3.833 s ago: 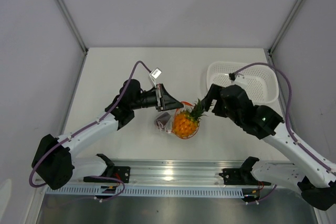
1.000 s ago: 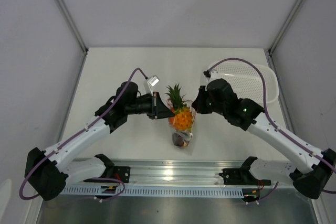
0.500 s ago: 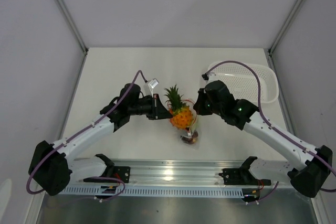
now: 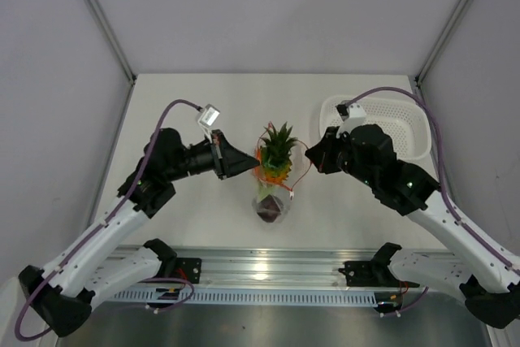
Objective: Place the food in the zip-top bag and seal the zipper
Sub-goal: Adjust the zipper food storage bag at the center of the board.
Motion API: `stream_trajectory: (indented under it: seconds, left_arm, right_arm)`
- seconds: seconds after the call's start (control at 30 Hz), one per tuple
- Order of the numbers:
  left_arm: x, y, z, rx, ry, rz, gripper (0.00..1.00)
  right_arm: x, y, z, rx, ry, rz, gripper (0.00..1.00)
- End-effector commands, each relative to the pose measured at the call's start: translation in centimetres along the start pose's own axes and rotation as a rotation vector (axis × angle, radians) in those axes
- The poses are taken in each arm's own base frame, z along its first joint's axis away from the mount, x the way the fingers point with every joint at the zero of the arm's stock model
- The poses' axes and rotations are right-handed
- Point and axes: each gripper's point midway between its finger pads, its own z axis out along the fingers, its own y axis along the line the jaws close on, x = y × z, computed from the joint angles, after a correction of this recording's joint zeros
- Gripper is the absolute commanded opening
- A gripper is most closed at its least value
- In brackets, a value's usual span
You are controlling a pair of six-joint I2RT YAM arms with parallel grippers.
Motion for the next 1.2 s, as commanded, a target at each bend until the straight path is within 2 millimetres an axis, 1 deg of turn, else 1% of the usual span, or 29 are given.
stream_trajectory:
  seconds: [0.0,0.03,0.07,0.1,0.13,0.17,0.2,0.23,0.27,0.3,0.37,0.4,0.43,0.5,0.53,0.57,0.63,0.67,0.7,0.73,0.77,0.83,0.87,0.93,0.97,1.07,1.1,1.13,1.17]
  left_arm:
    - [4.3,6.8,2.6,-0.134,0.115,-0.118,0.01]
    - [4.7,8.0,3.1,-0.15,0.13,-0.128,0.01]
    - [5.5,9.8,4.1,-0.18,0.166,-0.156,0.0]
    - [4.9,10.6,4.4,-0.192,0.162,-0.159,0.01]
    - [4.8,11.1,4.7,-0.199,0.166,-0.162,0.01]
    - [4.5,11.2,4.9,-0.2,0.164,-0.167,0.0]
    - [2.7,10.0,5.0,-0.173,0.132,-0.145,0.01]
    - [1.8,9.0,4.7,-0.158,0.114,-0.132,0.0]
    - [0.7,7.2,4.0,-0.125,0.085,-0.102,0.01]
    - [-1.2,4.7,3.6,-0.081,0.05,-0.064,0.0]
    - [-2.1,2.3,2.4,-0.049,0.035,-0.039,0.01]
    - [-2.7,0.4,1.4,-0.017,0.007,-0.012,0.01]
    - [-2.6,0.0,0.9,-0.013,-0.001,-0.01,0.01]
    - [-2.7,-0.5,-0.1,-0.014,-0.036,-0.001,0.0]
    - [-1.8,0.6,0.1,-0.036,-0.025,-0.015,0.01]
    - [-1.6,1.1,0.3,-0.048,-0.026,-0.018,0.01]
    - [-0.1,3.5,1.5,-0.079,0.027,-0.065,0.0]
    - [0.8,4.6,2.1,-0.09,0.048,-0.081,0.01]
    - [0.8,5.1,2.7,-0.084,0.049,-0.08,0.0]
    - [1.6,6.7,3.7,-0.107,0.084,-0.106,0.01]
    - [1.4,7.1,4.2,-0.109,0.095,-0.11,0.01]
    - [1.2,7.0,4.7,-0.08,0.115,-0.138,0.01]
    - [0.5,6.4,4.7,-0.066,0.095,-0.127,0.01]
    - [0.0,5.7,4.1,-0.078,0.072,-0.107,0.01]
    - [0.1,5.8,3.8,-0.094,0.073,-0.098,0.01]
    - [1.6,6.3,2.4,-0.132,0.074,-0.121,0.02]
    - [3.1,7.0,2.0,-0.152,0.09,-0.14,0.09]
    - [4.4,7.8,1.7,-0.175,0.099,-0.155,0.11]
    - [4.4,7.6,1.3,-0.174,0.076,-0.151,0.13]
  right_arm:
    - [2.9,-1.9,4.2,0.037,0.066,0.026,0.0]
    - [3.6,-2.6,5.1,0.055,0.088,0.023,0.0]
    - [3.6,-3.0,5.9,0.057,0.097,0.012,0.0]
    - [4.3,-3.5,7.2,0.081,0.132,0.001,0.0]
    - [3.3,-3.0,7.5,0.075,0.12,-0.009,0.0]
    - [2.9,-2.9,7.6,0.074,0.121,-0.03,0.0]
    - [2.4,-2.7,7.5,0.072,0.115,-0.038,0.0]
    - [1.6,-2.3,7.1,0.066,0.1,-0.046,0.0]
    - [0.3,-1.7,6.2,0.059,0.079,-0.058,0.0]
    - [-0.5,-1.4,5.6,0.057,0.065,-0.064,0.0]
    - [-2.0,-0.4,3.4,0.032,0.024,-0.067,0.0]
    - [-2.2,0.0,2.7,0.019,0.015,-0.059,0.0]
    - [-2.5,0.6,1.6,-0.007,-0.004,-0.048,0.0]
    - [-2.0,0.6,1.0,-0.018,0.001,-0.027,0.0]
    - [-1.7,0.5,1.0,-0.02,0.002,-0.027,0.0]
    - [-1.9,0.6,1.1,-0.026,-0.017,-0.025,0.0]
    - [-1.0,-0.5,2.1,-0.001,0.001,-0.032,0.0]
    - [-0.9,-1.2,3.3,0.016,0.013,-0.03,0.0]
    - [-0.4,-1.5,4.0,0.014,0.028,-0.034,0.0]
    - [-0.2,-1.7,4.7,0.019,0.036,-0.051,0.0]
    - [0.3,-2.3,5.9,0.037,0.06,-0.057,0.0]
    - [0.4,-2.2,6.6,0.037,0.081,-0.07,0.0]
    - [0.6,-2.3,7.0,0.036,0.094,-0.071,0.0]
    - [0.6,-2.2,6.9,0.035,0.094,-0.062,0.0]
    - [0.5,-2.1,6.7,0.034,0.089,-0.059,0.0]
    - [0.2,-1.9,6.1,0.034,0.086,-0.04,0.0]
    - [-0.1,-1.8,5.9,0.033,0.081,-0.035,0.0]
    - [-0.4,-1.7,5.6,0.03,0.074,-0.03,0.0]
    - [-0.5,-1.0,5.3,-0.002,0.077,-0.017,0.0]
